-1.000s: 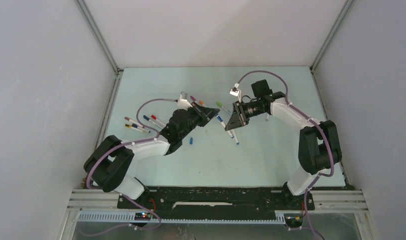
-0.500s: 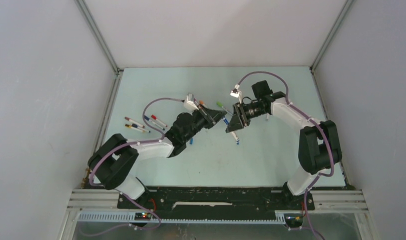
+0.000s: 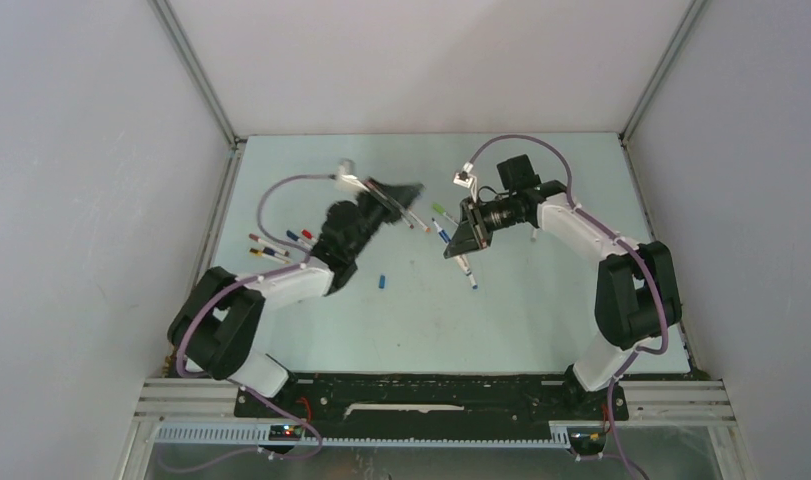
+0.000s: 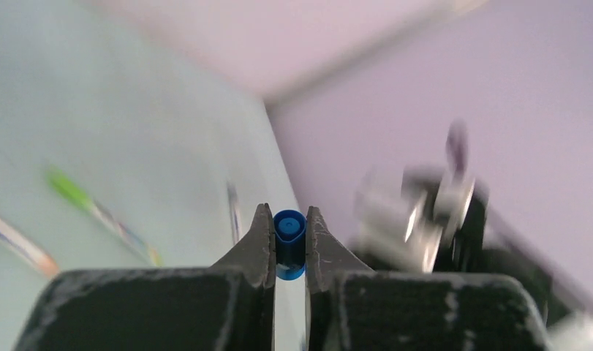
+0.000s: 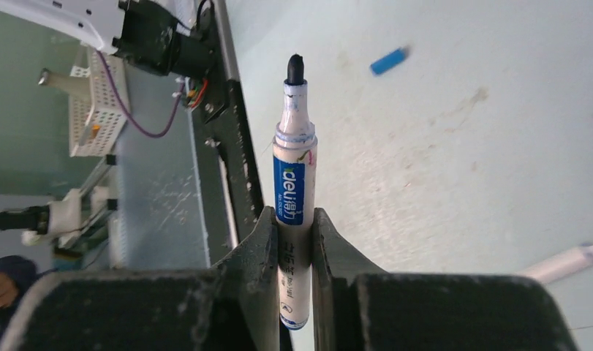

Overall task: Open the pen caps
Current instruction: Open the pen cap from the pen, then place the pen cap at the center of the board, then place the pen at the center of the board.

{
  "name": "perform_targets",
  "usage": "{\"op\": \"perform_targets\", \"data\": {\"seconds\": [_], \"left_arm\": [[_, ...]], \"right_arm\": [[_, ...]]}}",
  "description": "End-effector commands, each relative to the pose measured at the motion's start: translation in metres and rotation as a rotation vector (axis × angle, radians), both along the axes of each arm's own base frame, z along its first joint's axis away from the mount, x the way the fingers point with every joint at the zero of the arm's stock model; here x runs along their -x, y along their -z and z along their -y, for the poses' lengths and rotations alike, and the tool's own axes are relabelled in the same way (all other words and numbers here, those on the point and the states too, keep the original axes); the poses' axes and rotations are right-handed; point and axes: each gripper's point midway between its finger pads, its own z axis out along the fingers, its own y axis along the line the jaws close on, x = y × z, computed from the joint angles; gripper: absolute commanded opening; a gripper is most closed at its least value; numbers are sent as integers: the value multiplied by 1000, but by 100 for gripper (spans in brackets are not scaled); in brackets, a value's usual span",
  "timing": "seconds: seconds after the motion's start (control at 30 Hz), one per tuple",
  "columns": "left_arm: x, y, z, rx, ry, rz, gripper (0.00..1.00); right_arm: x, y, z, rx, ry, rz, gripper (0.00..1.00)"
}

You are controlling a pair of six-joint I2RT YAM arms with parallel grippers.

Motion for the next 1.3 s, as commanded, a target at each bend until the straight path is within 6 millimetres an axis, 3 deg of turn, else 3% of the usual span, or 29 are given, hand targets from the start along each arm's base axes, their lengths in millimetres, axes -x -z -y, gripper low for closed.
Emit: {"op": "perform_targets", "data": {"seconds": [0.0,0.1,0.27,0.47,0.63,0.7,0.9,1.07,1.27], "left_arm": [[-64,-123,-116,149,-458,274,0],[-63,-136,-129,138,-475,305,0],[-49,-126,-136,-7,-423,261,0],[-6,-57,-128,-294,-244,93,0],[27,0,-140,-474,-197,-81,0],[38,21,-142,-534,-192,-153,0],[59,69,-121,-695,-139,-281,0],[65,98,-107,-797,-101,-369,0],[64,120,-90,-893,-39,-431,0]], "right_arm": [[31,8,3,27,-39,-150,0],[28,11,6,52,-26,-130,0],[5,33,26,224,105,-42,0],[-24,61,57,380,426,-48,0],[-43,68,86,442,678,36,0],[-48,73,89,462,702,40,0],[-48,92,91,502,696,-9,0],[-47,99,93,513,696,-33,0],[-43,115,88,538,673,-73,0]]}}
